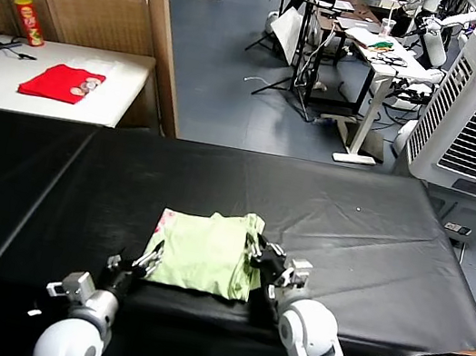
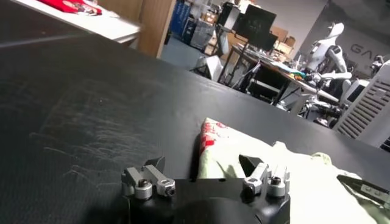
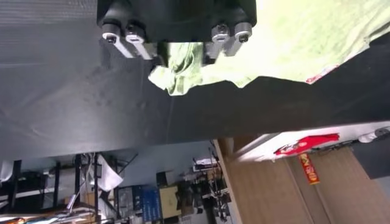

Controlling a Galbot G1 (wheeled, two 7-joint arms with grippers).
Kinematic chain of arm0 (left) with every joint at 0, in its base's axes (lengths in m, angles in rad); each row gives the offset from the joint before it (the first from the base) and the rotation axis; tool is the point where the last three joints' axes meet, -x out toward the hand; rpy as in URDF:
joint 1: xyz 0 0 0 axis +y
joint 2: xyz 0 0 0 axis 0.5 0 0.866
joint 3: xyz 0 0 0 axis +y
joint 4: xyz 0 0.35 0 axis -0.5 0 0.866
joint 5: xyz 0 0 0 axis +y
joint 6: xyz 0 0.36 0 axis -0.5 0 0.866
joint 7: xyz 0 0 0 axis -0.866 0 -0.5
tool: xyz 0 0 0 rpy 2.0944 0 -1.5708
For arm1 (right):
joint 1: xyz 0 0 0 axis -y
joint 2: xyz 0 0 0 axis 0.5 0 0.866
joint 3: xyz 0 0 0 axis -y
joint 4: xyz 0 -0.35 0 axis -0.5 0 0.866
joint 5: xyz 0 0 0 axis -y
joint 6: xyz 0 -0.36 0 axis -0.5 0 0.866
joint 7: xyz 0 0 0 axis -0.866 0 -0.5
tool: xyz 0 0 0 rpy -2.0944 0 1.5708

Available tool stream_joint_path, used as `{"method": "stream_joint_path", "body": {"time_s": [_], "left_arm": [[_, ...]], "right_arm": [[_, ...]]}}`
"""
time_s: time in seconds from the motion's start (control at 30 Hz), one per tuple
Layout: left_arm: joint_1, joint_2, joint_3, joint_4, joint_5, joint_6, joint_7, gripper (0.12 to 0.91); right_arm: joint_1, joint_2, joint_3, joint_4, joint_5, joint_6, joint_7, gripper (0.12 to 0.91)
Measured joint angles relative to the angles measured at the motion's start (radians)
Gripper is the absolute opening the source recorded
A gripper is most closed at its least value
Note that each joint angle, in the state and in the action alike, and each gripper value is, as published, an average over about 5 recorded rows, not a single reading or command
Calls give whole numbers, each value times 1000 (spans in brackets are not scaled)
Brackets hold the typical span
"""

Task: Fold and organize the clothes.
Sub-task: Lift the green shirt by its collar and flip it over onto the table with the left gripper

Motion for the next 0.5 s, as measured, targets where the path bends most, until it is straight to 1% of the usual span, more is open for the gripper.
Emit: {"method": "stream_joint_path", "body": {"time_s": [0.27,0.5], "left_arm": [[4,1,-4,-4,0,-1,-1,798],[3,1,-5,-12,-2,-1,-2,798]], "right_arm": [[26,1,-7,7,-9,18,0,173],[66,6,-15,-7,-47,23,-2,135]]}}
